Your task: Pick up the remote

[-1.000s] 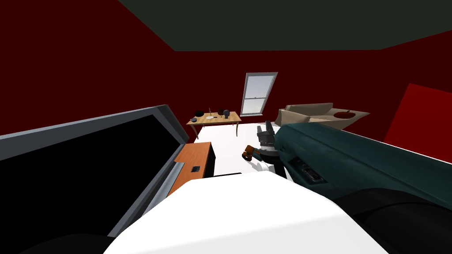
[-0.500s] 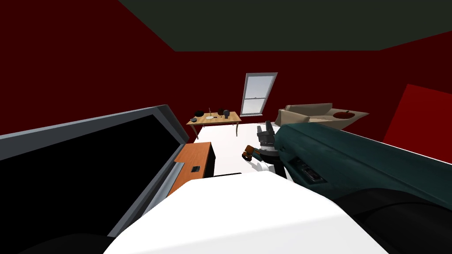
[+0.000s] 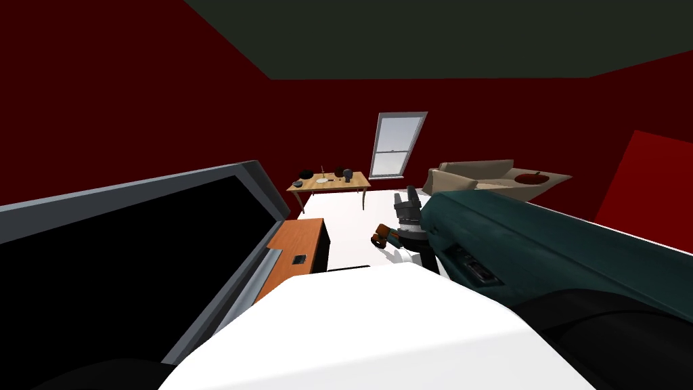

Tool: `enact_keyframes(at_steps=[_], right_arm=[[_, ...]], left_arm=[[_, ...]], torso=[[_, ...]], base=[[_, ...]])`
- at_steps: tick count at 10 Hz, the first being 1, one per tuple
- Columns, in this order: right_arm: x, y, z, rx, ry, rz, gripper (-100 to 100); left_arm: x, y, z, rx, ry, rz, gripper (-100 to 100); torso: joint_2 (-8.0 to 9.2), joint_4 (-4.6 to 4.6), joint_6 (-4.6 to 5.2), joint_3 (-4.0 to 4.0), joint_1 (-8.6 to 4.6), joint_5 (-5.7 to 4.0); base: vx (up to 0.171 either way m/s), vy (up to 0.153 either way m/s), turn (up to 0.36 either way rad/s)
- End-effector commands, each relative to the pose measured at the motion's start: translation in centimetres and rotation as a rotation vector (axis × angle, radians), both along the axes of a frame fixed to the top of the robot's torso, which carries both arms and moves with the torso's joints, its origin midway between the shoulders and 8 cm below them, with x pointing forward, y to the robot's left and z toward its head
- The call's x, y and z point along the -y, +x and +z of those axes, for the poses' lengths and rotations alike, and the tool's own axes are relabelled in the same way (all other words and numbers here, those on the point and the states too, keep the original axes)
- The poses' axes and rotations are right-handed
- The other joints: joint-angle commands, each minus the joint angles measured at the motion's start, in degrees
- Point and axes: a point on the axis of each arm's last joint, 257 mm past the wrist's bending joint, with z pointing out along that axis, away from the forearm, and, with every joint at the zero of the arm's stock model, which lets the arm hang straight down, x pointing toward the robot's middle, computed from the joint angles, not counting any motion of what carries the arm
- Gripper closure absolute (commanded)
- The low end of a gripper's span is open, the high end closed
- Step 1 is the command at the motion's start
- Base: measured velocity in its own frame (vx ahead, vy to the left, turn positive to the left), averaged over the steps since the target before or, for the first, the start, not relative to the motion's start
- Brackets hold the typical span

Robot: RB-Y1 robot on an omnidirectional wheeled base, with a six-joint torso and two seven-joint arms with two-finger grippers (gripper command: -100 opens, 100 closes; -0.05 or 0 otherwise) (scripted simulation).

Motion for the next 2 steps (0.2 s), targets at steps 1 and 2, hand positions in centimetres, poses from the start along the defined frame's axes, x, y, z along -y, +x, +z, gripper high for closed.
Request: enact_keyframes(at_steps=[1,2], right_arm=[[0.0,0.0,0.0,0.0,0.0,0.0,0],[0.0,0.0,0.0,0.0,0.0,0.0,0]], left_arm=[[0.0,0.0,0.0,0.0,0.0,0.0,100],[-0.06,0.02,0.07,0.001,-0.001,0.002,0]], torso=[[0.0,0.0,0.0,0.0,0.0,0.0],[0.02,0.01,0.0,0.01,0.07,0.04]], base=[[0.007,-0.026,0.003],[0.0,0.0,0.0]])
